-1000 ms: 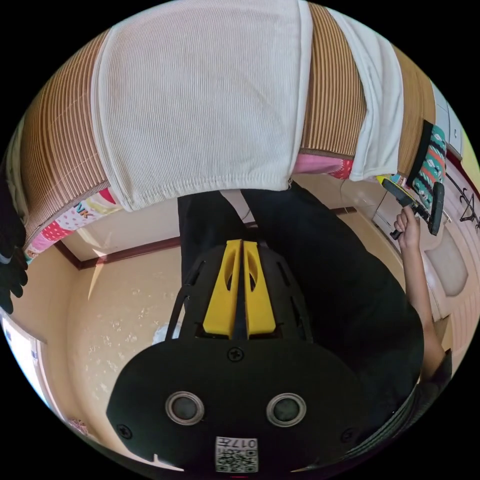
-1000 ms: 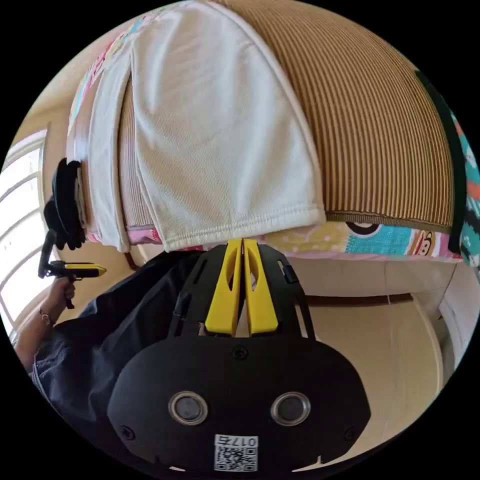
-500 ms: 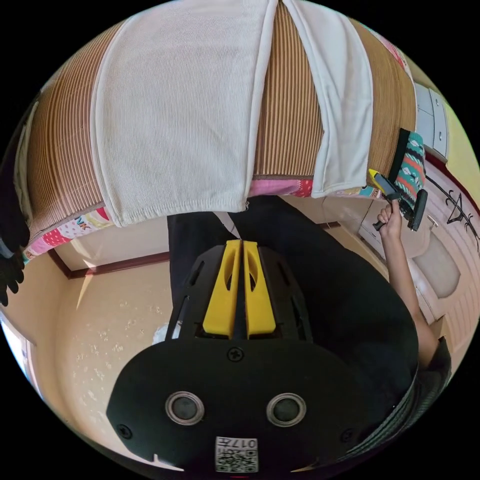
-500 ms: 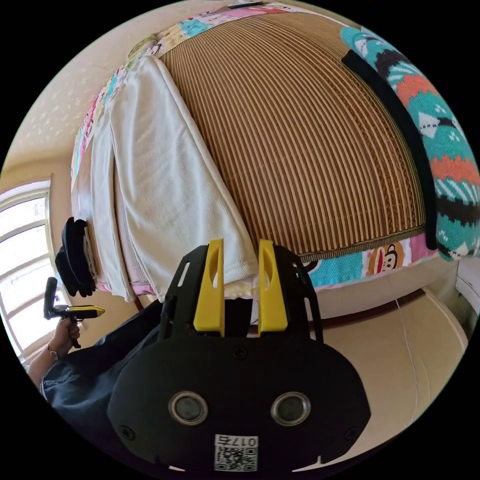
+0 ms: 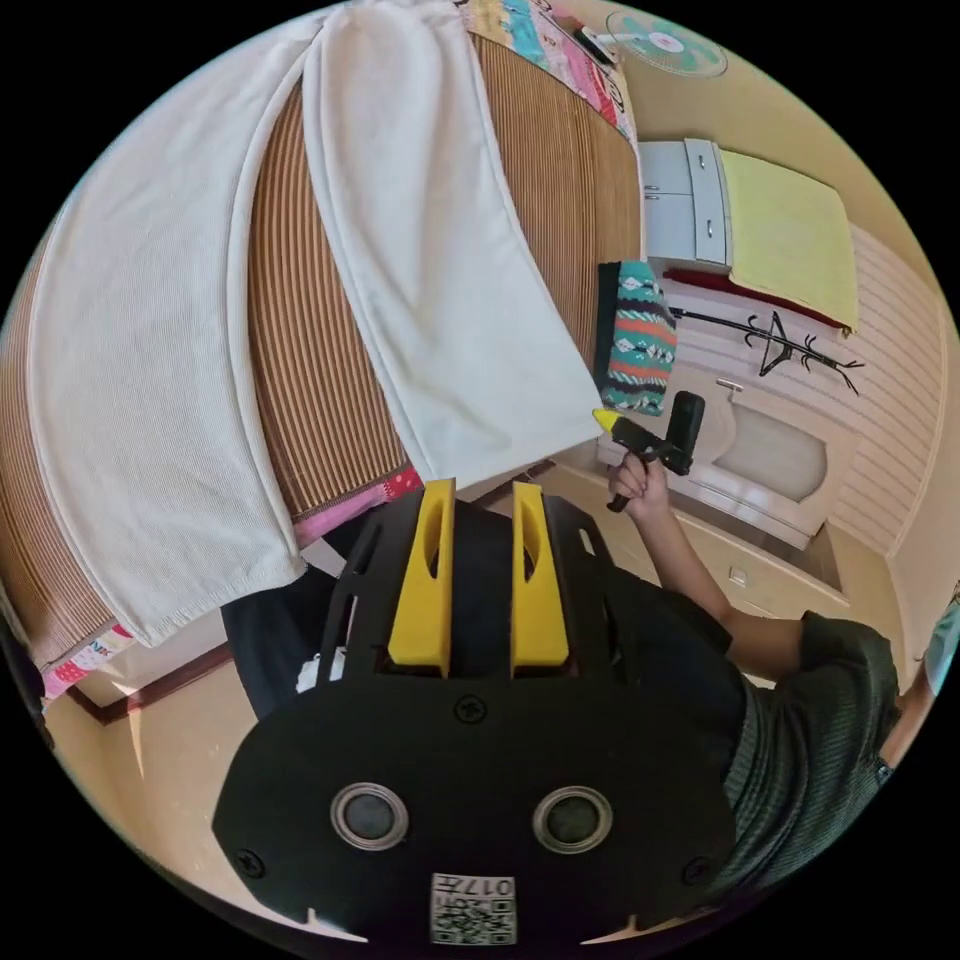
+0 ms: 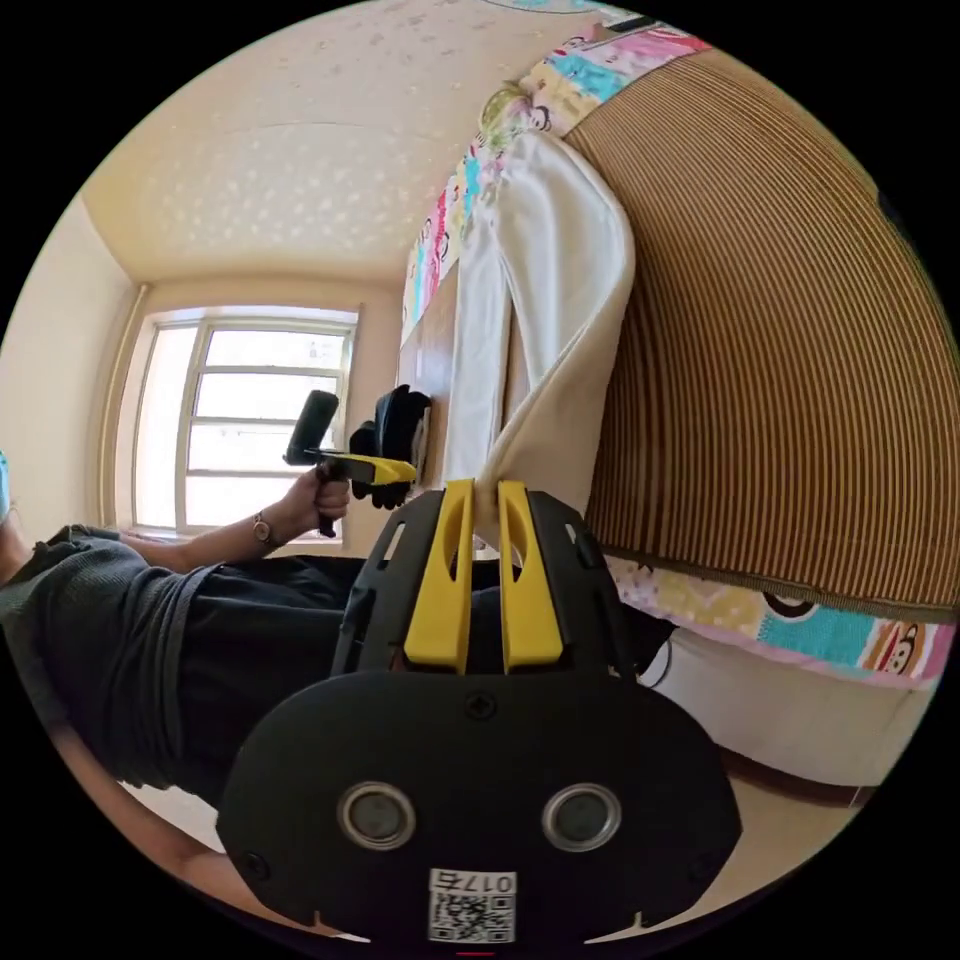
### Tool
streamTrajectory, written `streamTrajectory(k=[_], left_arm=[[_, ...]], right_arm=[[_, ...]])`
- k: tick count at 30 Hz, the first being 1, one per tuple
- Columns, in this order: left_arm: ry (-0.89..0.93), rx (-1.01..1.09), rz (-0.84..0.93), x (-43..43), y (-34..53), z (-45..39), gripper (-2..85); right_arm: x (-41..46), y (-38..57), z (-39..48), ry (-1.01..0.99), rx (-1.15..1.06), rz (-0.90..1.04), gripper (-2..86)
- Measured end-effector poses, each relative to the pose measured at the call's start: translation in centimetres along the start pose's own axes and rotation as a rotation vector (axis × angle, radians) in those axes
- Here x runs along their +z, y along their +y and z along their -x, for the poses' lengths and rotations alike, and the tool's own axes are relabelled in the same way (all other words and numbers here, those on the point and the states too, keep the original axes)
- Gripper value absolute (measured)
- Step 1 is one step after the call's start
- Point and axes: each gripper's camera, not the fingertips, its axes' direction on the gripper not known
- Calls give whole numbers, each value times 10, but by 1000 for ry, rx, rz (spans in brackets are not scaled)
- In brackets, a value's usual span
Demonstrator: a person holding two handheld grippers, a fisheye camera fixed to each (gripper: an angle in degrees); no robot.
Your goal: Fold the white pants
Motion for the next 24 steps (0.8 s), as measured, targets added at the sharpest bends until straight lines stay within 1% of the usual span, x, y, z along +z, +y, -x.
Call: streamTrajectory(k=[2, 4, 6, 7, 9, 10, 12, 13, 16, 17, 19, 21, 23, 24], left_arm=[[104, 45, -81, -6, -12, -15, 123], [141, 42, -124, -9, -19, -20, 148], [111, 37, -123, -8, -26, -24, 171], [63, 28, -100, -4, -30, -25, 177], [-18, 11, -39, 11, -35, -21, 176], [-61, 26, -11, 21, -35, -19, 161], [-131, 61, -17, 34, -26, -15, 113], [-151, 71, -28, 41, -18, -12, 69], [-130, 44, -70, 52, 3, -3, 45], [-113, 43, -90, 56, 10, -1, 42], [-101, 53, -111, 62, 16, 2, 40], [-89, 59, -122, 66, 18, 6, 38], [-51, 72, -130, 71, 19, 10, 36], [-47, 74, -133, 72, 20, 11, 36]], right_arm=[[18, -11, 25, -7, -92, 76, 21], [46, -22, 52, -4, -198, 182, 21], [64, -27, 69, 3, -271, 245, 22], [75, -29, 80, -3, -318, 278, 23], [88, -30, 91, -46, -387, 325, 26], [96, -31, 94, -78, -414, 359, 29], [111, -31, 90, -106, -411, 446, 35], [119, -31, 85, -120, -408, 515, 40], [126, -34, 64, -110, -403, 673, 60], [125, -37, 57, -95, -396, 697, 63], [125, -61, 21, 4, -318, 773, 75], [122, -93, -8, 93, -225, 773, 81], [114, -140, -36, 155, -122, 695, 92], [107, -178, -56, 193, -42, 612, 104]])
